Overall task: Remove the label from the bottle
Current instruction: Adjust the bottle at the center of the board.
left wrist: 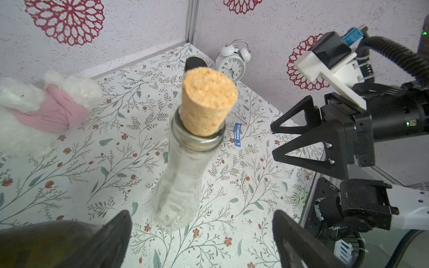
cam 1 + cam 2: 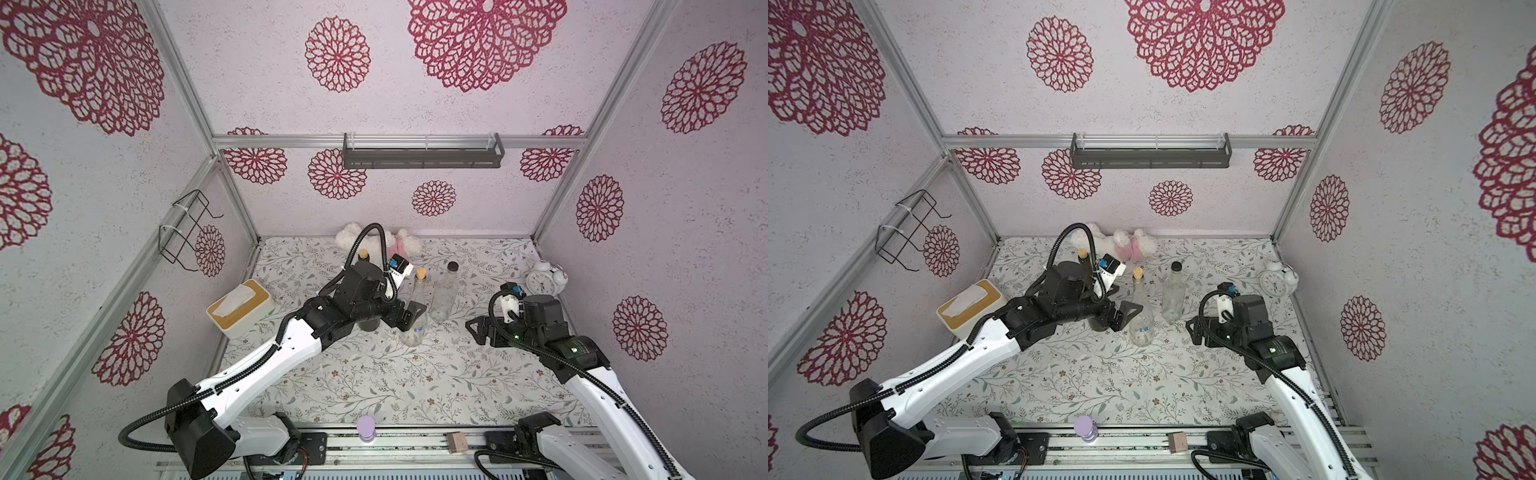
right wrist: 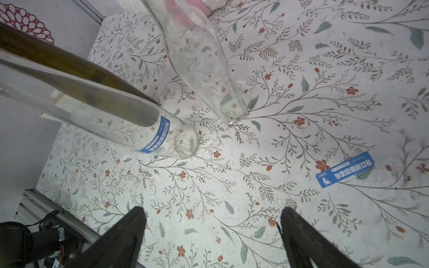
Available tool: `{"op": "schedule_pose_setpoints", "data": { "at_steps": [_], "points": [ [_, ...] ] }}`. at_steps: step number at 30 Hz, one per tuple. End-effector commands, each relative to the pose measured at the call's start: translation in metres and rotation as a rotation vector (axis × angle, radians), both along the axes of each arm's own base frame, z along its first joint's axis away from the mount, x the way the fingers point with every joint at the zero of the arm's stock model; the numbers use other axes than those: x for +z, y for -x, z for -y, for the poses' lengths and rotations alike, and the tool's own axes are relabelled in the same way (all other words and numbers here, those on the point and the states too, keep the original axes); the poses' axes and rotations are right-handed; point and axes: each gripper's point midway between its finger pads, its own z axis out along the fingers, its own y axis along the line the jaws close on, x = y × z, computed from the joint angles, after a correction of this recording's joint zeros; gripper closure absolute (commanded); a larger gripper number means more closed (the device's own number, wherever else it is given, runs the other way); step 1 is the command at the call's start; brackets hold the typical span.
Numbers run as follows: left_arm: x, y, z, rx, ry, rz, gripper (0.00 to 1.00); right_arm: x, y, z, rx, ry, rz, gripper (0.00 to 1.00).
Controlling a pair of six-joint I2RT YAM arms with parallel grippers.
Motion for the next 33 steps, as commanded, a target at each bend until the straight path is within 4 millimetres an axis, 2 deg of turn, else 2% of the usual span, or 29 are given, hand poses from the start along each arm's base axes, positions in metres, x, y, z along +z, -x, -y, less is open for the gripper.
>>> {"op": "schedule_pose_setpoints", "data": {
  "at_steps": [1, 5, 10, 21, 27, 31, 33],
  "points": [
    [0.012, -0.013, -0.001, -0.005, 0.029, 0.038, 0.06, -0.004, -0.008, -0.003, -0.011, 0.031, 0.022, 0.08],
    [0.013, -0.017, -0.002, -0.01, 0.03, 0.044, 0.08, -0.01, -0.009, -0.018, 0.043, 0.058, 0.023, 0.09],
    [0.012, -0.019, 0.012, -0.04, 0.068, 0.019, 0.08, -0.007, -0.012, -0.023, 0.058, 0.064, 0.05, 0.09],
    [0.011, -0.054, 0.034, -0.012, 0.06, 0.05, 0.15, -0.007, -0.015, -0.037, 0.094, 0.05, 0.081, 0.11],
    [0.007, -0.062, 0.041, -0.011, 0.056, 0.061, 0.25, -0.012, -0.018, -0.037, 0.102, 0.071, 0.082, 0.11],
    [0.005, -0.064, 0.04, 0.0, 0.043, 0.068, 0.35, -0.009, -0.02, -0.037, 0.106, 0.073, 0.098, 0.11],
    [0.006, -0.064, 0.039, 0.006, 0.039, 0.072, 0.44, -0.009, -0.022, -0.038, 0.107, 0.075, 0.105, 0.11]
  ]
}}
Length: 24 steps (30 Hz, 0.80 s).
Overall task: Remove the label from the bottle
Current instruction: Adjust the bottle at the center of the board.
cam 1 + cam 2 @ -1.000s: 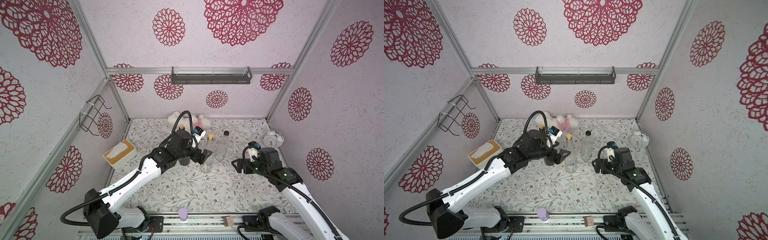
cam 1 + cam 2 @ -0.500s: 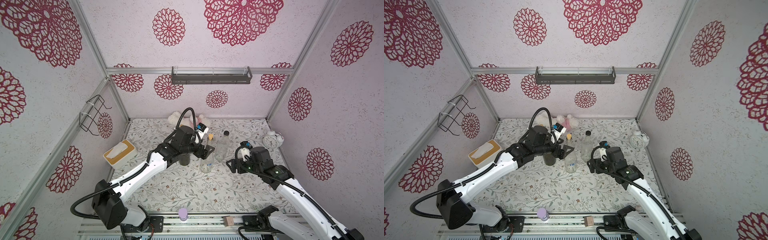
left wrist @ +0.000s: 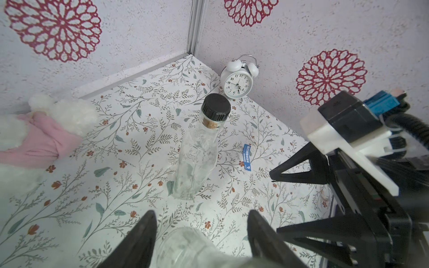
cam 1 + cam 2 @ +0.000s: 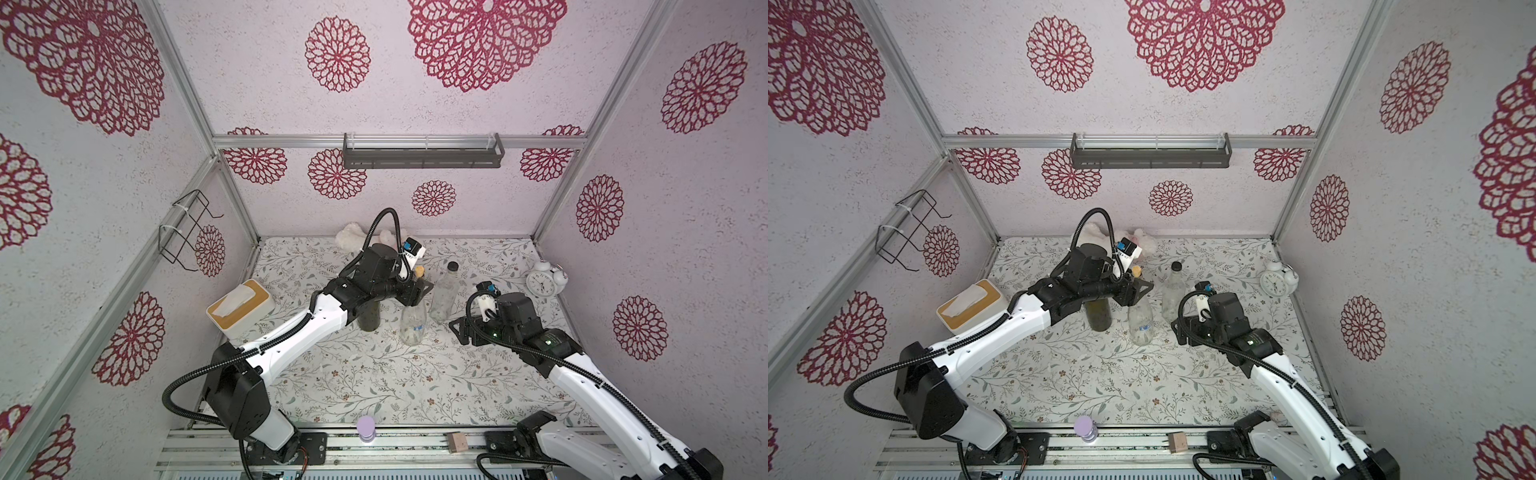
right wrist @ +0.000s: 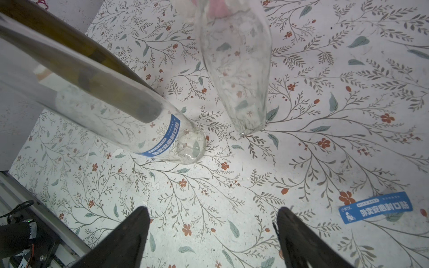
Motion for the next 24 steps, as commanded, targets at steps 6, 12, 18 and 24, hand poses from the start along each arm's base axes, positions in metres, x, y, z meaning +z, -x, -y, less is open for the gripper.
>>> {"op": "schedule_pose_setpoints", "data": {
  "at_steps": [6, 12, 18, 24],
  "points": [
    [0.021, -0.002, 0.002, 0.02, -0.004, 0.073, 0.53, 0.004, -0.008, -0.002, 0.009, 0.013, 0.052, 0.11],
    [0.026, 0.001, 0.001, 0.037, -0.016, 0.092, 0.6, 0.006, -0.007, -0.002, 0.01, 0.0, 0.058, 0.11],
    [0.027, 0.002, 0.0, 0.067, -0.035, 0.109, 0.64, 0.005, -0.006, 0.001, 0.0, 0.021, 0.05, 0.13],
    [0.035, -0.002, -0.001, 0.178, -0.088, 0.144, 0.74, 0.008, -0.005, 0.003, 0.007, 0.037, 0.061, 0.19]
  ]
}}
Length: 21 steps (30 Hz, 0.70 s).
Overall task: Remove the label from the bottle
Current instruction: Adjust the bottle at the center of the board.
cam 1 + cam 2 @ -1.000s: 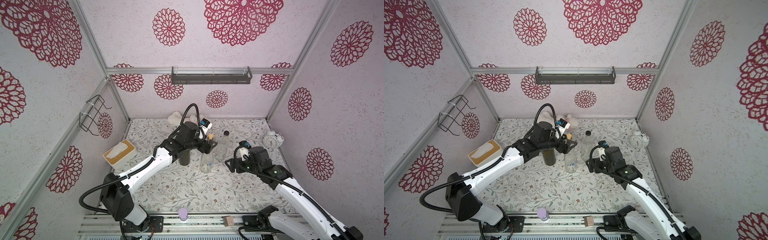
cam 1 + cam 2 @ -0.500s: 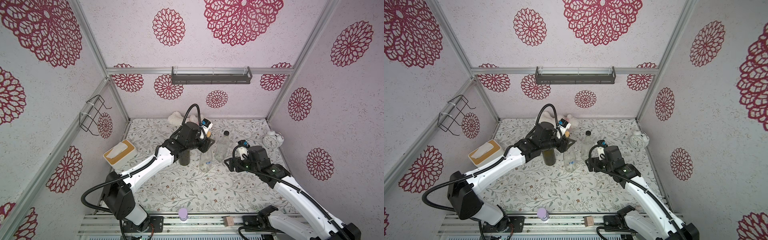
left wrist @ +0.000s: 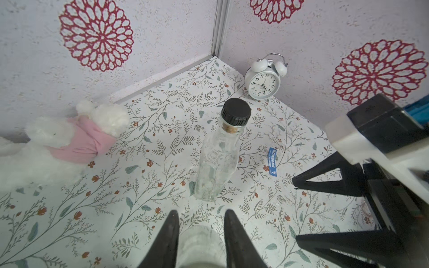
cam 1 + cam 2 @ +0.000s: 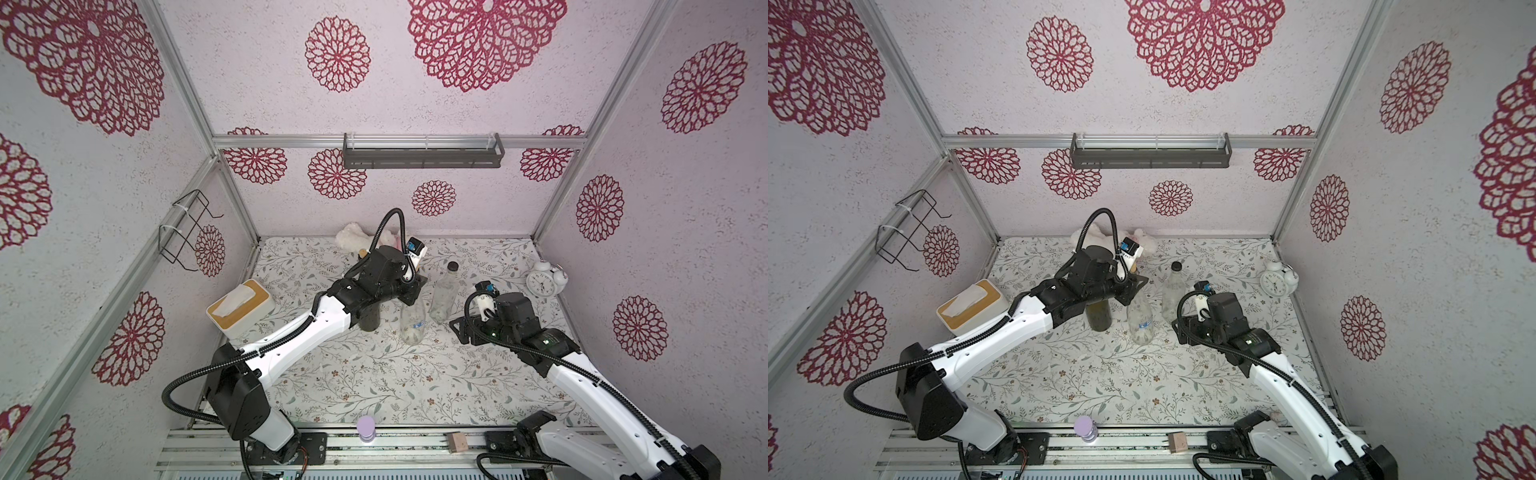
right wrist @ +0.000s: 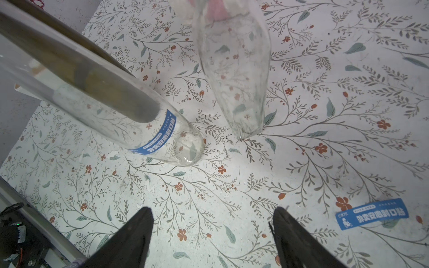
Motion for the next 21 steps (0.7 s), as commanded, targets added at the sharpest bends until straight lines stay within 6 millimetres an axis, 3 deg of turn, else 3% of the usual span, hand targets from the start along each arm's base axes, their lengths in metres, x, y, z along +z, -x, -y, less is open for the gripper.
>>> {"op": "schedule_pose_setpoints", "data": {
  "at_steps": [1, 7, 15, 21],
  "points": [
    [0.033, -0.001, 0.001, 0.089, 0.008, 0.084, 0.76, 0.013, -0.002, 0.002, 0.001, 0.015, 0.048, 0.2],
    [0.039, 0.001, 0.002, 0.249, -0.001, 0.105, 0.78, 0.015, -0.003, -0.002, 0.012, -0.003, 0.046, 0.2],
    [0.03, -0.005, -0.004, 0.382, 0.033, 0.088, 0.79, 0.021, 0.0, -0.001, 0.008, -0.019, 0.061, 0.19],
    [0.028, -0.004, -0.001, 0.381, 0.056, 0.075, 0.58, 0.021, 0.002, 0.002, 0.004, -0.011, 0.062, 0.19]
  ]
}}
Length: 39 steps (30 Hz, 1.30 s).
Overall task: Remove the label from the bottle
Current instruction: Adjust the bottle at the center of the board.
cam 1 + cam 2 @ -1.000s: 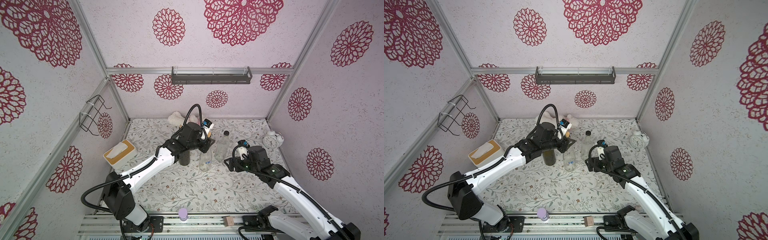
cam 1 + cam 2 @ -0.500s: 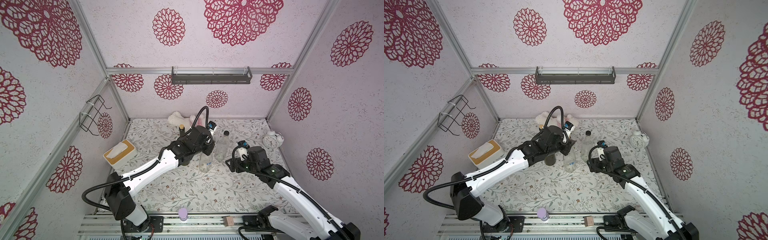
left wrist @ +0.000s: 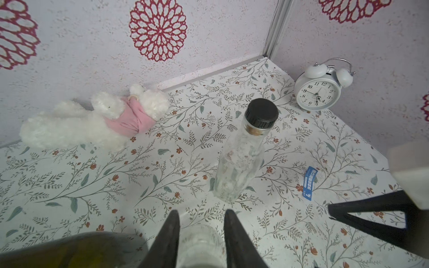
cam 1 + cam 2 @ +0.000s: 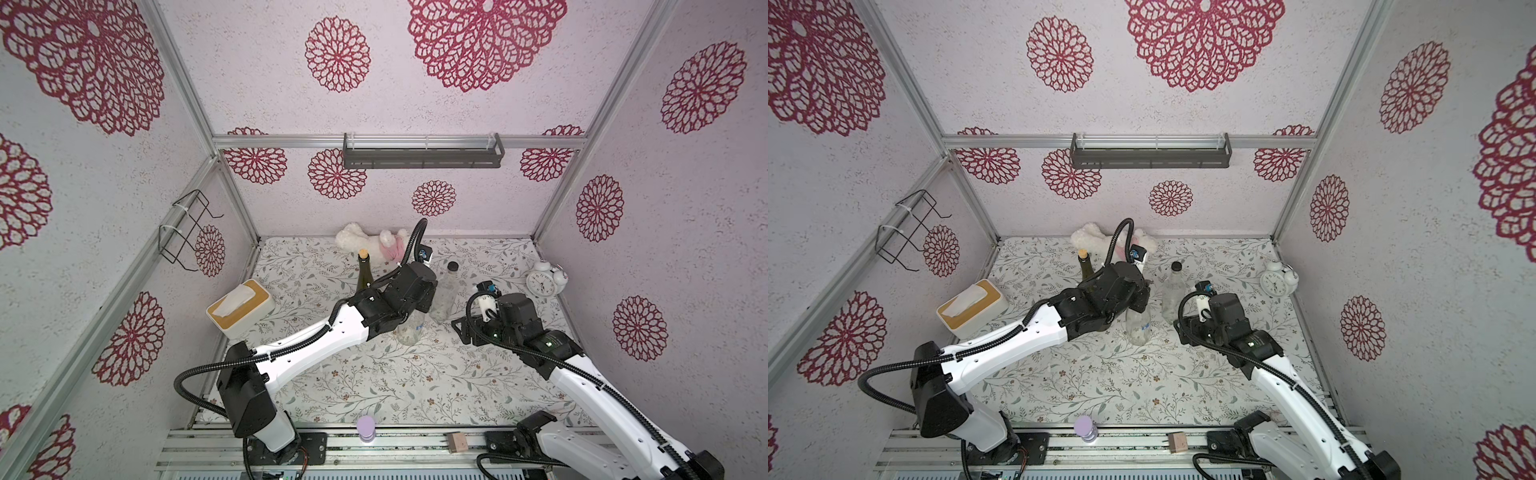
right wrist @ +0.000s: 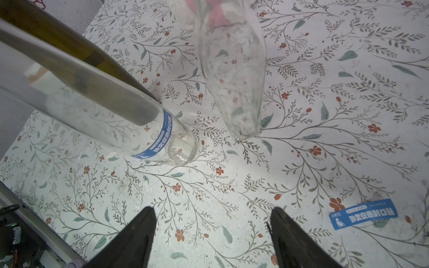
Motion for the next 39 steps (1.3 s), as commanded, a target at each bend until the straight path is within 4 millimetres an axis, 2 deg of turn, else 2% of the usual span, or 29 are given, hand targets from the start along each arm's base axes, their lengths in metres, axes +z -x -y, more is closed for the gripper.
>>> {"op": "schedule_pose_setpoints", "data": {
  "at_steps": [1, 3, 6, 13, 15, 20, 23, 27, 31, 39],
  "points": [
    [0.027, -0.007, 0.003, 0.047, 0.108, 0.053, 0.5, 0.013, 0.001, 0.0, 0.005, -0.01, 0.033, 0.19],
    [0.027, -0.006, 0.004, 0.039, 0.118, 0.051, 0.35, 0.013, 0.002, 0.0, 0.004, -0.013, 0.034, 0.19],
    [0.03, -0.003, 0.005, 0.023, 0.122, 0.048, 0.19, 0.014, 0.003, 0.001, 0.005, -0.007, 0.032, 0.18],
    [0.046, 0.014, -0.008, -0.021, 0.136, 0.053, 0.09, 0.021, 0.007, 0.0, 0.028, -0.009, 0.038, 0.16],
    [0.048, 0.022, -0.009, -0.085, 0.164, 0.03, 0.06, 0.022, 0.009, 0.0, 0.037, -0.006, 0.037, 0.16],
    [0.038, 0.045, -0.004, -0.259, 0.175, -0.023, 0.05, 0.018, 0.012, 0.002, 0.023, -0.024, 0.041, 0.16],
    [0.032, 0.05, -0.007, -0.306, 0.14, -0.023, 0.06, 0.015, 0.013, -0.005, 0.03, -0.081, 0.043, 0.17],
    [0.026, 0.042, -0.01, -0.332, 0.148, -0.008, 0.09, 0.006, 0.012, -0.007, 0.028, -0.086, 0.018, 0.18],
    [0.034, 0.029, -0.014, -0.332, 0.203, 0.036, 0.16, 0.007, 0.01, -0.008, 0.028, -0.095, 0.032, 0.18],
    [0.034, 0.016, -0.003, -0.359, 0.195, 0.073, 0.23, 0.0, 0.005, -0.01, 0.019, -0.101, 0.034, 0.19]
  ]
}}
